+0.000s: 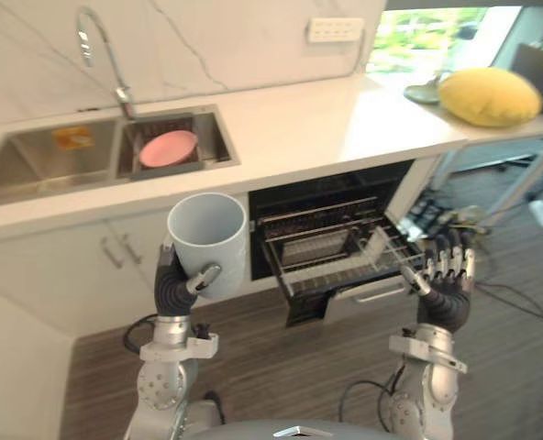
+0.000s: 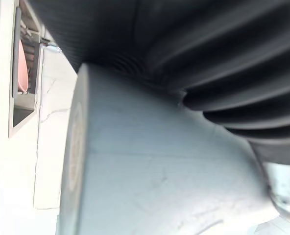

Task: Walk over to the sink, pick up the cup, carry it to the dishwasher, place the cup inside the dishwasher, then close the dishwasher door

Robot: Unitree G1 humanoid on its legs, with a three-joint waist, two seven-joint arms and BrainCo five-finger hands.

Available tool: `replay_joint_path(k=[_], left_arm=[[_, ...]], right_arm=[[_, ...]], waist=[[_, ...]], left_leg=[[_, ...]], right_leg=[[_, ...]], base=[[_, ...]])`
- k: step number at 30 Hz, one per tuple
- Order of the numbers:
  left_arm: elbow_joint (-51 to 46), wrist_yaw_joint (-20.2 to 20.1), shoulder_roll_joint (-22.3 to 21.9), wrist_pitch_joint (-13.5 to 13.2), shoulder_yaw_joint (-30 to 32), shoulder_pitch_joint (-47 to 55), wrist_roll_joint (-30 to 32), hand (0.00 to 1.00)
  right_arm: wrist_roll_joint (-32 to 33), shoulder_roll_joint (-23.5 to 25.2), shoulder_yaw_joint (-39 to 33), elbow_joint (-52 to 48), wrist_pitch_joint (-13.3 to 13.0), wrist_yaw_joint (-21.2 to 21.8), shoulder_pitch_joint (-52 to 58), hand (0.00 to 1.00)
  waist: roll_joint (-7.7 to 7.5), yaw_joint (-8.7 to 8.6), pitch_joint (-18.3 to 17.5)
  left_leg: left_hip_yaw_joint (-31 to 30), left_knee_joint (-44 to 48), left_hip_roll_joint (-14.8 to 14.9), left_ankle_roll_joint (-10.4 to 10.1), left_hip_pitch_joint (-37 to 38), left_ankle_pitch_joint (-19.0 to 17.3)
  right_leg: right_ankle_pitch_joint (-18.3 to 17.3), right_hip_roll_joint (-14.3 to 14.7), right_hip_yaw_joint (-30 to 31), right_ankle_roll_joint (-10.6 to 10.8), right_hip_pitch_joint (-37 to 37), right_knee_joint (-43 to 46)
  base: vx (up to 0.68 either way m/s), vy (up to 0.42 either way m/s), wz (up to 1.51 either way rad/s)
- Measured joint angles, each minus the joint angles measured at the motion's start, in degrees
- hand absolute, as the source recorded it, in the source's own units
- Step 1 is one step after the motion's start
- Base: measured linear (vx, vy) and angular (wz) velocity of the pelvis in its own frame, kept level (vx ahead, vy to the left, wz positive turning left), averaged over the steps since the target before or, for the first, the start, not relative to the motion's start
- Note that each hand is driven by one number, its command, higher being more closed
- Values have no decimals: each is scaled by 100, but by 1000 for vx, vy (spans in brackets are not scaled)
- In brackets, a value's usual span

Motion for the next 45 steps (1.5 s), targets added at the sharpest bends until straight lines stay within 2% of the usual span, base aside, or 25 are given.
replay_joint_path(k=[1, 2, 3, 5, 6, 7, 8, 9, 10, 11, 12, 13, 14, 16, 17, 19, 21, 23, 25, 29, 33, 37, 41, 42, 45], left_arm=[[-1, -11, 1, 1, 0, -21, -1, 100], [2, -22, 13, 16, -33, -106, -12, 100], [3, -24, 31, 21, -71, -149, -22, 100], [52, -51, 81, 47, -255, -335, -113, 100], [128, -75, 133, 56, -310, -398, -117, 100], [192, -82, 207, 120, -295, -392, -117, 100], [256, -91, 269, 172, -244, -385, -115, 100], [297, -135, 279, 205, -190, -383, -115, 100], [299, -148, 275, 219, -107, -384, -117, 100], [300, -155, 283, 236, 78, -393, -125, 100], [299, -154, 303, 267, 146, -395, -154, 100], [298, -161, 392, 338, 288, -412, -223, 100], [403, -167, 384, 440, 359, -440, -256, 100], [372, -149, 357, 477, 434, -436, -267, 100], [350, -133, 352, 473, 459, -451, -267, 100], [340, 12, 365, 473, 527, -686, -259, 100], [331, 117, 369, 479, 514, -841, -206, 100], [325, 237, 357, 537, 458, -911, -96, 100], [324, 414, 348, 647, 344, -997, 139, 100], [327, 728, 161, 740, 305, -1056, 388, 100], [386, 944, 134, 746, 302, -1134, 609, 100], [599, 1344, 137, 772, 293, -1306, 1033, 100], [917, 1663, 136, 959, 262, -1463, 1328, 100], [1008, 1834, 133, 1033, 215, -1502, 1567, 100], [1177, 1985, 134, 1121, 85, -1569, 1879, 100]], right_arm=[[5, 2, -1, -48, -3, 4, -2, 0], [29, 19, -27, -193, -45, 75, -1, 0], [33, 26, -47, -197, -81, 118, -4, 0], [64, 81, -144, -80, -161, 131, 27, 0], [117, 178, -146, -15, -165, 131, 37, 0], [182, 280, -95, 176, -178, 167, -55, 0], [202, 281, -80, 376, -181, 184, -106, 0], [197, 264, -80, 518, -181, 179, -120, 0], [189, 236, -52, 600, -174, 175, -153, 0], [180, 225, 22, 584, -176, 173, -229, 0], [173, 219, 53, 581, -174, 174, -279, 0], [220, 213, 104, 555, -155, 212, -366, 0], [344, 109, 97, 567, -118, 331, -432, 0], [561, -75, 111, 561, -50, 581, -516, 0], [592, -104, 132, 561, -18, 637, -561, 0], [716, -73, 145, 568, 94, 810, -762, 0], [714, 0, 189, 567, 139, 847, -825, 0], [716, -47, 332, 559, 250, 854, -849, 0], [786, -163, 412, 558, 449, 960, -989, 0], [968, -455, 707, 557, 819, 1237, -1306, 0], [1107, -498, 887, 545, 1100, 1444, -1353, 0], [1224, -498, 1061, 492, 1355, 1496, -1409, 0], [1403, -500, 1123, 138, 1582, 1571, -1438, 0], [1463, -502, 1192, 31, 1654, 1603, -1464, 0], [1599, -498, 1297, 30, 1854, 1627, -1480, 0]], waist=[[-6, -7, 1], [-22, -42, -6], [-28, -49, -15], [-41, -79, -26], [-55, -57, -27], [-88, -29, 2], [-33, -48, 17], [-12, -46, -51], [20, -38, -117], [40, -46, -157], [20, -48, -169], [-94, -41, -199], [7, -34, -193], [269, 87, -169], [306, 115, -173], [307, 138, -154], [171, 160, -72], [120, 161, -66], [84, 192, -64], [187, 322, -22], [198, 318, -6], [157, 331, 22], [112, 294, 50], [111, 280, 50], [112, 284, 51]], left_leg=[[17, 93, 0, 18, -31, -74], [85, 363, -23, 100, -60, -336], [108, 445, -50, 137, -43, -449], [148, 439, -168, 205, 143, -713], [259, 285, -215, 244, 369, -790], [450, -17, -275, 320, 744, -811], [621, -266, -293, 374, 1024, -774], [778, -474, -284, 382, 1227, -717], [962, -701, -251, 376, 1400, -696], [1161, -853, -194, 360, 1549, -685], [1247, -861, -180, 358, 1599, -685], [1403, -822, -219, 334, 1656, -700], [1366, -732, -85, 286, 1668, -741], [1396, -811, 125, 276, 1729, -736], [1401, -906, 129, 274, 1785, -738], [1508, -1199, 104, 114, 1927, -862], [1698, -1231, 71, 145, 1881, -879], [1746, -1231, 59, 156, 1844, -886], [1671, -1241, 28, 142, 1848, -875], [1652, -1264, -27, 144, 1822, -843], [1567, -1463, -107, 165, 1979, -783], [1690, -1566, -196, 205, 2044, -760], [1722, -1614, -257, 245, 2043, -734], [1723, -1639, -289, 265, 2046, -710], [1719, -1640, -296, 276, 2054, -699]], right_leg=[[1, -18, 3, 1, 2, 5], [28, -78, 0, 56, 31, 40], [45, -107, -9, 87, 31, 86], [55, -139, -62, 138, -72, 651], [118, -153, -219, 480, -395, 1429], [359, -322, -577, 910, -884, 2452], [297, -494, -916, 827, -1159, 2960], [188, -641, -1356, 615, -1406, 3072], [97, -765, -1871, 436, -1633, 2872], [135, -845, -2482, 253, -1812, 2144], [314, -870, -2739, 119, -1852, 1719], [1137, -868, -3132, -3, -1937, 865], [1456, -683, -3222, 59, -1798, 613], [1903, -387, -3233, -103, -1771, 241], [1966, -340, -3234, -100, -1785, 164], [2041, -215, -3222, -17, -1780, -166], [2125, -201, -3208, 38, -1637, -644], [2204, -189, -3258, 9, -1557, -943], [2436, -151, -3347, 112, -1376, -1277], [2638, -127, -3339, 114, -1303, -1621], [2690, -133, -3338, 154, -1135, -1755], [2739, -156, -3171, 198, -1160, -1760], [2764, -208, -3121, 220, -1180, -1785], [2787, -231, -3112, 241, -1208, -1787], [2826, -236, -3100, 237, -1215, -1784]], base=[[415, 391, -46], [231, 229, -19], [247, 258, -14], [202, 204, -9], [192, 167, -50], [188, 153, -69], [213, 178, -73], [158, 140, -68], [194, 124, -83], [168, 72, -80], [213, 42, -81], [237, -3, -71], [226, 4, -71], [129, 16, -82], [63, 1, -97], [21, 6, -75], [-96, 12, -49], [-46, 10, -15], [50, 9, 12], [57, 12, 4], [13, 13, 9], [-51, 37, -13], [-67, 44, -6], [0, 0, 0], [0, 0, 0]])
